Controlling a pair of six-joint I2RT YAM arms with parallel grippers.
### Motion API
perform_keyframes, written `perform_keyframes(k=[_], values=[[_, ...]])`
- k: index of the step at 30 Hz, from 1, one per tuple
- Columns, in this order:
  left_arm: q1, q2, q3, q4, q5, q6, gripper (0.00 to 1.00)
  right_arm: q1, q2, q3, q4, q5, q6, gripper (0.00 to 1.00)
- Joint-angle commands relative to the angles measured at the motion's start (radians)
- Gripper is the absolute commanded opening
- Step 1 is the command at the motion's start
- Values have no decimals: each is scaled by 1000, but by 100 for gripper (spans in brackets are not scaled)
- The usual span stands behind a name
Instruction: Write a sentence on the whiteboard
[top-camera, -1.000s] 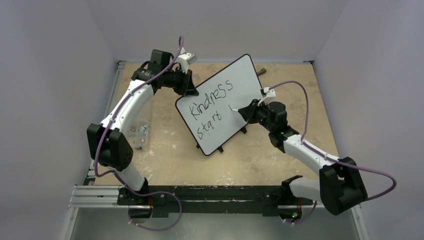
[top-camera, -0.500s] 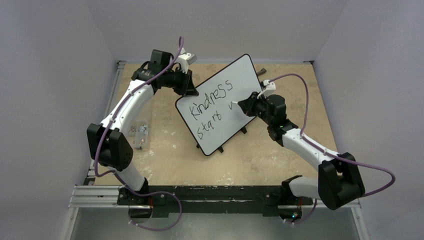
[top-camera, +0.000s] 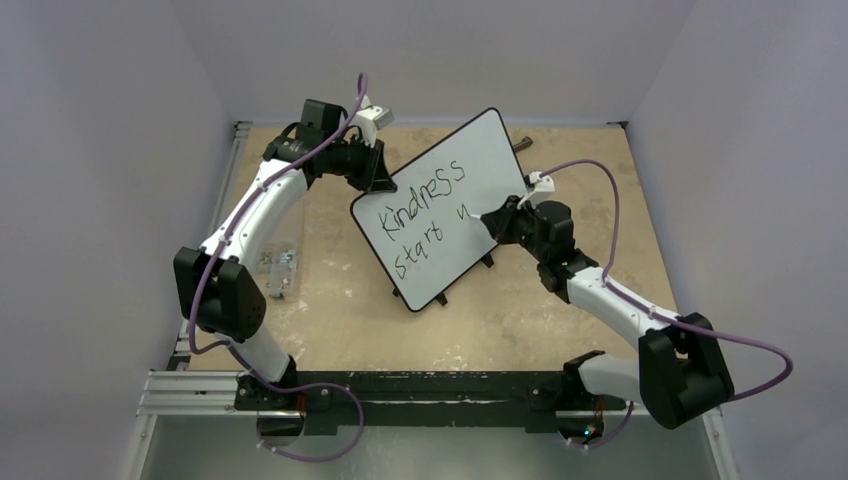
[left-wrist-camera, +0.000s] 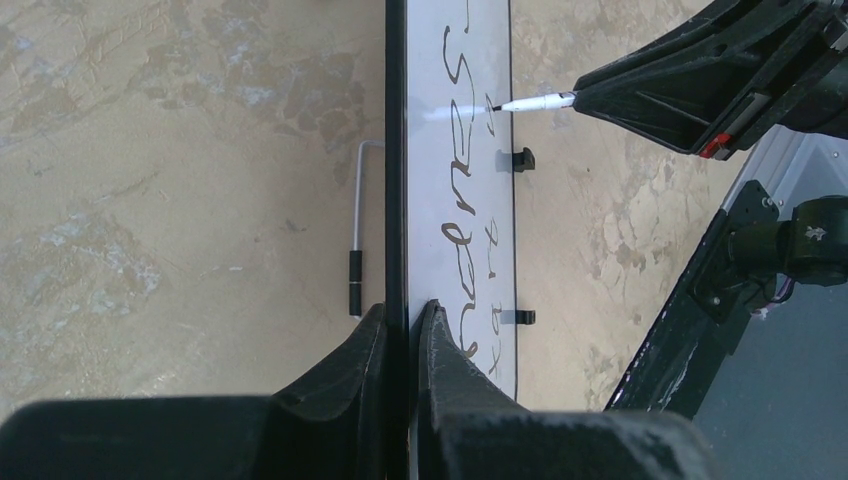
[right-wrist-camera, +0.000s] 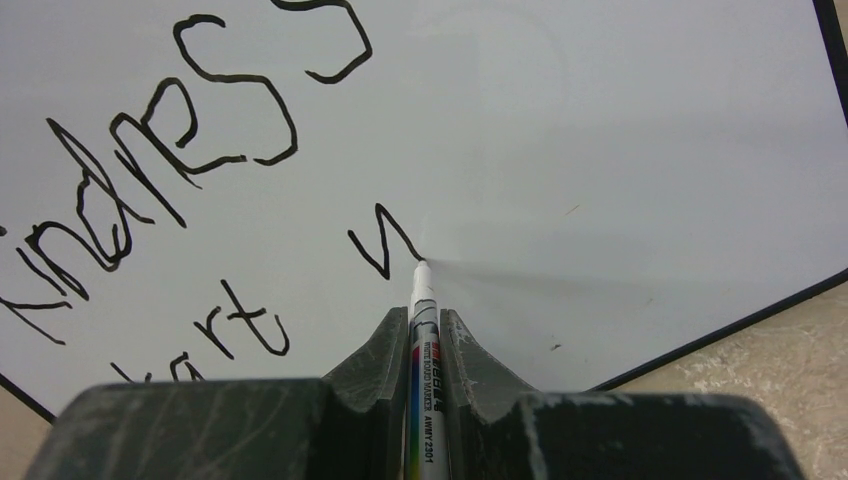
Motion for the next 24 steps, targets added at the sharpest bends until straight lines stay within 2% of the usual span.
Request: perform_keyframes(k=[1,13,24], values=[[-34,29,-27,-102,-94,115,0,-1,-18,-8,-11,39,-11,0],[-39,27,-27,-102,-97,117,0,-1,59,160,-39,63,-32,0],[-39,32,-26,-102,-104,114,0,0,39,170,-71,40,-20,0]])
